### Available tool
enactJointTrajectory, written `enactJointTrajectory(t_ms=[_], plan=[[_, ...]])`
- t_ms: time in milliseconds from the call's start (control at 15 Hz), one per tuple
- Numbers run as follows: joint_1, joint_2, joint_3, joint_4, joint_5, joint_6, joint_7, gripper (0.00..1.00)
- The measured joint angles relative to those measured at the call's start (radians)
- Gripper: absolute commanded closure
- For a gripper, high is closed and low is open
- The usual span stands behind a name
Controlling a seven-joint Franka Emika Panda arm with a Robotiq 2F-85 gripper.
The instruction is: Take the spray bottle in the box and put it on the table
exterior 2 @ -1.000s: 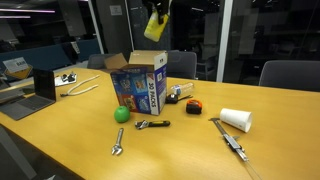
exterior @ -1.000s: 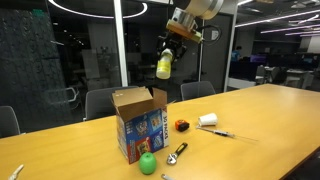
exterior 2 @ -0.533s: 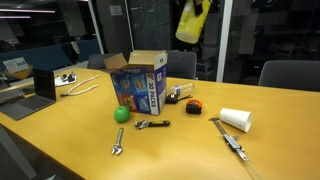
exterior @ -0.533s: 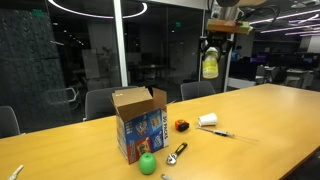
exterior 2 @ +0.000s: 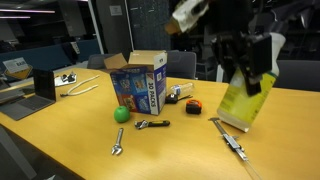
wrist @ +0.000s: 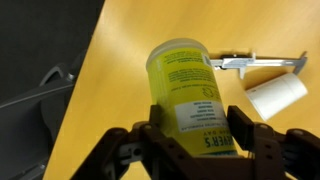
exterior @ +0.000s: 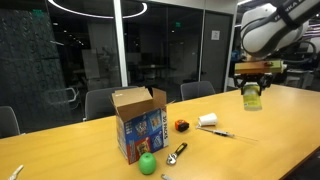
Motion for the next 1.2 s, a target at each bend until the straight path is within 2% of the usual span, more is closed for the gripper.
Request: enactJointTrajectory(t_ms=[200, 467, 800, 1000, 1200], plan=[[-0.054, 0.092, -0.011, -0.086, -0.097, 0.112, 0.124, 0.56], [-0.097, 0.250, -0.050, -0.110, -0.305, 0.241, 0.370, 0.56], [-0.082, 0.423, -0.150, -0.086, -0.521, 0.292, 0.638, 0.56], [-0.056, 0.515, -0.208, -0.055, -0.570, 0.308, 0.728, 0.56], [-0.033, 0.559, -0.254, -0.007, -0.582, 0.307, 0.766, 0.56]])
